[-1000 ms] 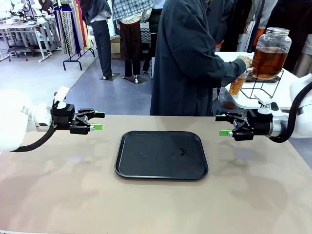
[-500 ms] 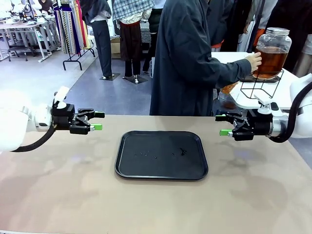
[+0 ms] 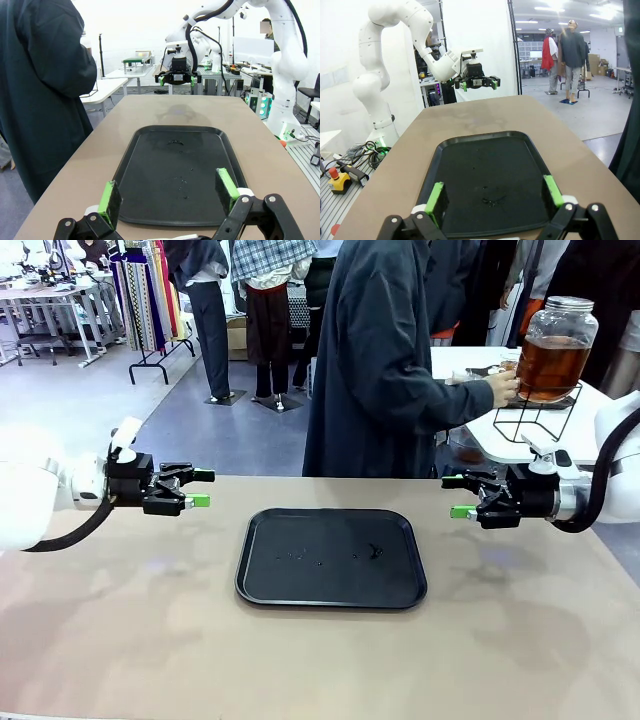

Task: Pour the drink into the iced cup.
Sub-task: Open the gripper to release the iced cup you were holding.

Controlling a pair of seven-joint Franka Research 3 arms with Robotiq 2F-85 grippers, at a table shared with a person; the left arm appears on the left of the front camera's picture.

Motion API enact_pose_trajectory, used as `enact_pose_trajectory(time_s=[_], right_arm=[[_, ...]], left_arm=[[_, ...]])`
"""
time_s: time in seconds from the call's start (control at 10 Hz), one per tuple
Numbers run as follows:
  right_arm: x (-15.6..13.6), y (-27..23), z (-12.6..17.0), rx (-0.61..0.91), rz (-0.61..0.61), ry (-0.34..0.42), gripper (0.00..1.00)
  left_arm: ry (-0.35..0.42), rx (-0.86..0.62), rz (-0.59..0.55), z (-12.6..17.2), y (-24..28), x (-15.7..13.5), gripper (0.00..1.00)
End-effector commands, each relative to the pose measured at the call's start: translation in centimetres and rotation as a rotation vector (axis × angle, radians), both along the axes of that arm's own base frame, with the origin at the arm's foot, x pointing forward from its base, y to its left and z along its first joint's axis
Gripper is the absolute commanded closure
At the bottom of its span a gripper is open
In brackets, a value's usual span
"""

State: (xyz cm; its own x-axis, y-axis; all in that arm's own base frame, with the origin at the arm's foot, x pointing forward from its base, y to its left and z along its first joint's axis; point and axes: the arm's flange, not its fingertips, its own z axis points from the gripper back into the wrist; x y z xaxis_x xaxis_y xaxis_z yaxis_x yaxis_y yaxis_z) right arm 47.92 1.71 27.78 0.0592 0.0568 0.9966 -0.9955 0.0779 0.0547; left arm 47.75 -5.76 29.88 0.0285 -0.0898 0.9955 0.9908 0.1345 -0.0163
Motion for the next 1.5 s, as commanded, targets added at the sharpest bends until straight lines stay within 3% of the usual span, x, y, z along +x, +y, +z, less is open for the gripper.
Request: enact_pose_trajectory(time_s=[0.0,1.4], right_arm=[[0.1,0.01,0.27,-0.001,0.0,-0.004,0.0],[0.1,0.01,0.27,-0.001,0.0,-0.004,0.0]], left_arm=[[0.001,0.005,0.001,0.11,-0.13,0.08,0.0],[0.001,0.005,0.001,0.11,-0.13,0.08,0.0]])
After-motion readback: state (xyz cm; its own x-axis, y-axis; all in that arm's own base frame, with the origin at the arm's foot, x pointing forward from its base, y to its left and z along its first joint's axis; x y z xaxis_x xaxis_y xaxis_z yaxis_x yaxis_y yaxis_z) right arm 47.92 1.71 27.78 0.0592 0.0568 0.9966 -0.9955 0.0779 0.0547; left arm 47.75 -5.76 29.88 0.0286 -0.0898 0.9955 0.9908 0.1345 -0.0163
